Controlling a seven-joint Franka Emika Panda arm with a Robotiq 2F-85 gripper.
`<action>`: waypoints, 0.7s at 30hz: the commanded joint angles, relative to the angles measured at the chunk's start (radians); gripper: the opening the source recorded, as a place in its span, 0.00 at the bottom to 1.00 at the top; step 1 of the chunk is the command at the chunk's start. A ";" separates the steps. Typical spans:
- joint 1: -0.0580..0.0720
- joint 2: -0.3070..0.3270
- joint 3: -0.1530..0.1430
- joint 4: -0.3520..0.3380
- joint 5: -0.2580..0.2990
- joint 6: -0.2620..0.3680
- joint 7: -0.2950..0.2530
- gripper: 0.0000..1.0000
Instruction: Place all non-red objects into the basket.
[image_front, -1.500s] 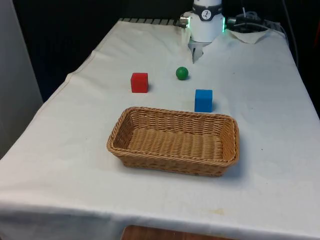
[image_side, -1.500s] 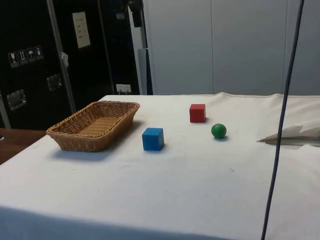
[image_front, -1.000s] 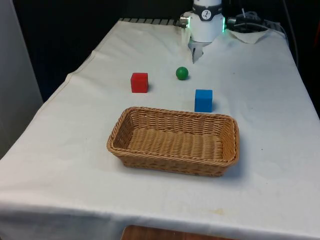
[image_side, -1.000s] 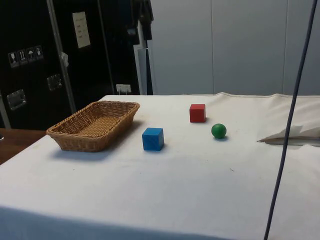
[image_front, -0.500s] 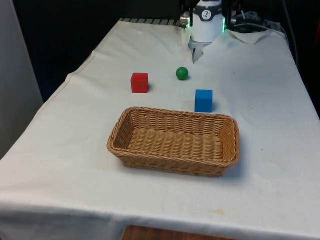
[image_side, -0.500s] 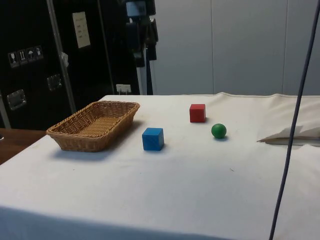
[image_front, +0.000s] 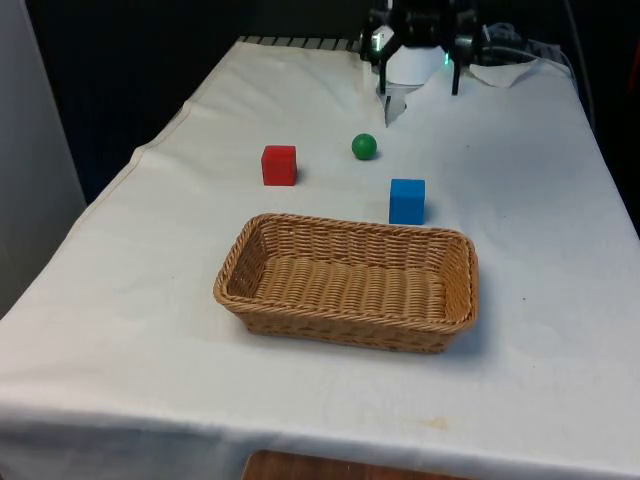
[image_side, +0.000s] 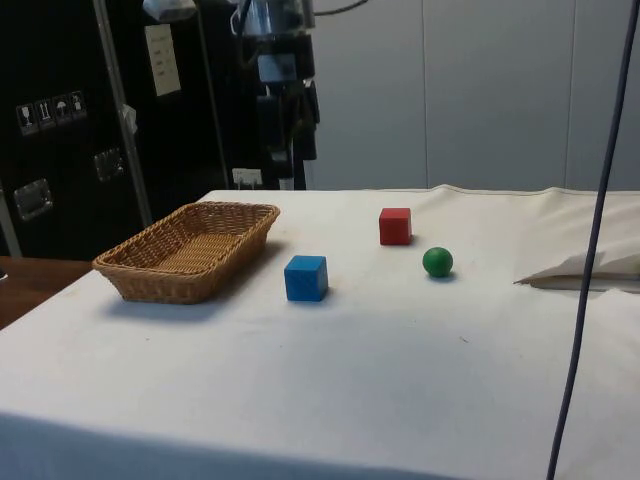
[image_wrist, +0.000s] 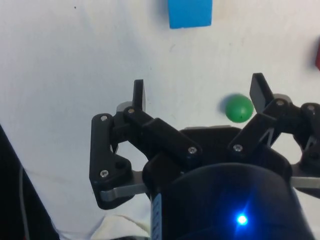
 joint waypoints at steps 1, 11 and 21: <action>0.001 0.012 0.004 -0.010 0.013 0.029 0.004 1.00; 0.001 0.090 0.018 -0.026 0.066 0.111 0.000 1.00; -0.002 0.152 0.025 -0.028 0.104 0.174 -0.016 1.00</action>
